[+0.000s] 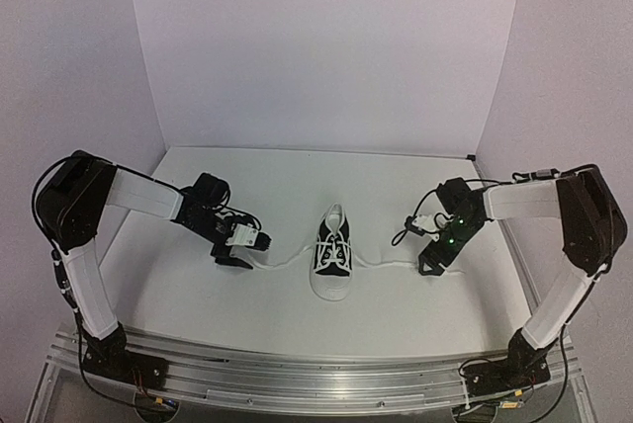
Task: Tie the shoes
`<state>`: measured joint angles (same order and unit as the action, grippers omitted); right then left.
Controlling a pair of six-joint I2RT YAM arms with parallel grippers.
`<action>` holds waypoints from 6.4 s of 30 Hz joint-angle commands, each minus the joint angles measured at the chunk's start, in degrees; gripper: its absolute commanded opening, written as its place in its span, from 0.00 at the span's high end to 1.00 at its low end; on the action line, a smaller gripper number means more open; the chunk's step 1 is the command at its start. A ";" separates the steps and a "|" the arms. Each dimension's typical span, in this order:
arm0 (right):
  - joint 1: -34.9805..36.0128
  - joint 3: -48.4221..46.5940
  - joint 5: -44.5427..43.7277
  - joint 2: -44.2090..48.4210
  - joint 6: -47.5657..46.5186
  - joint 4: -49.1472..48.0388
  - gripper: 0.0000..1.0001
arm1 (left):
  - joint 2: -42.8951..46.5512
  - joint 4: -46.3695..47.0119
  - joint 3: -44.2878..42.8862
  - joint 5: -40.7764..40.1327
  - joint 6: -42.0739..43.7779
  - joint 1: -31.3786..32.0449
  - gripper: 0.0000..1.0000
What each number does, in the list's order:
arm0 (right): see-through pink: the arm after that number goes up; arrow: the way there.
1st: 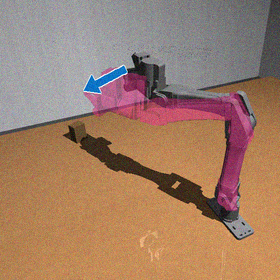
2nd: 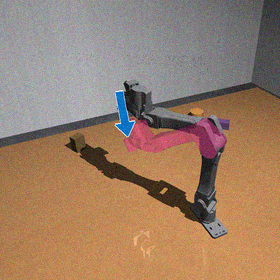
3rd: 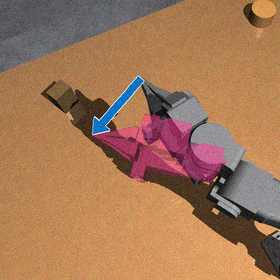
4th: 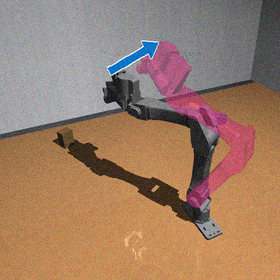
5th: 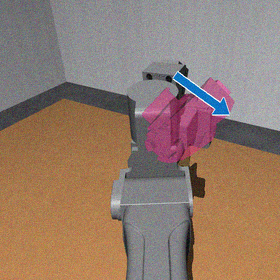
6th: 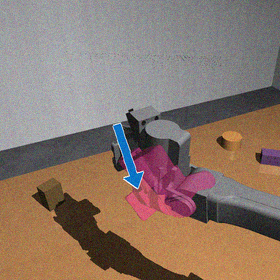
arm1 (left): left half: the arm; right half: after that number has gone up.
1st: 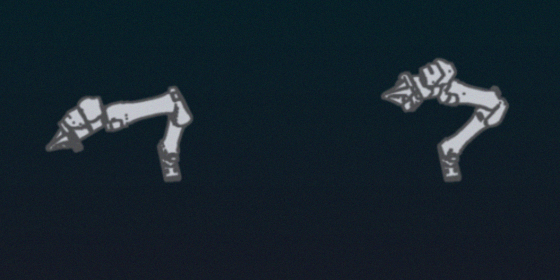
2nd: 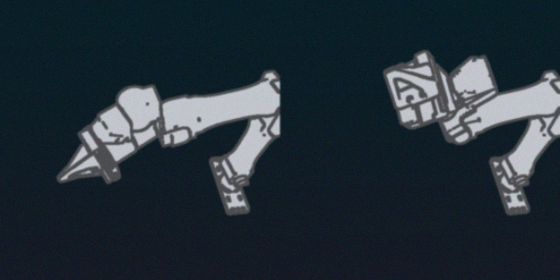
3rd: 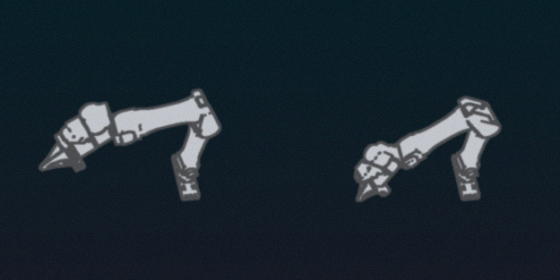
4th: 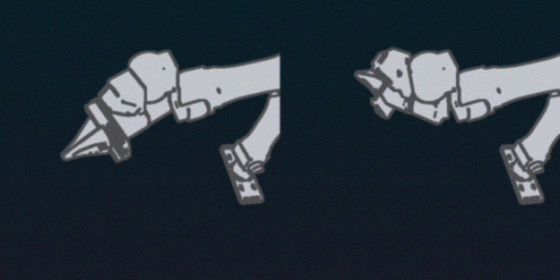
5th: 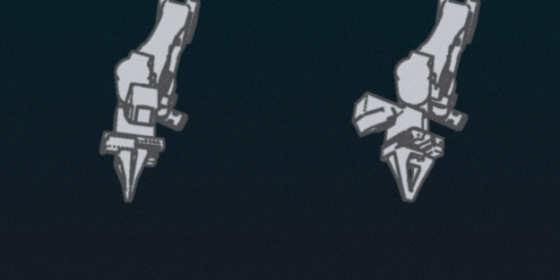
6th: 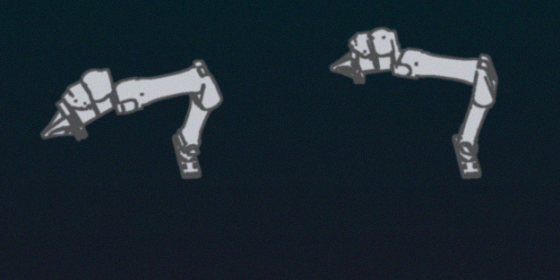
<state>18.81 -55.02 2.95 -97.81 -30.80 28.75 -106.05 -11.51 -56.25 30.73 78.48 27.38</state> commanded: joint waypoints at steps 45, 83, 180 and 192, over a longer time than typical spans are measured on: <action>33.20 -57.03 11.11 -31.70 37.75 -6.70 0.59 | 27.37 -4.62 2.18 2.81 -20.17 3.83 1.00; 41.18 -37.56 -8.65 -33.27 16.59 -33.94 0.19 | 8.24 8.22 -6.25 -2.61 -31.08 -1.00 1.00; 28.74 17.78 2.45 6.30 70.37 -58.34 1.00 | -17.61 0.80 -33.42 3.16 -53.99 15.31 0.67; 28.79 17.43 1.40 5.00 70.30 -58.32 1.00 | -19.88 -4.22 -35.72 5.25 -50.06 15.94 0.60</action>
<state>47.59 -36.51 4.64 -92.00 39.92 -27.82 -123.75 -14.01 -88.72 36.48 26.56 42.54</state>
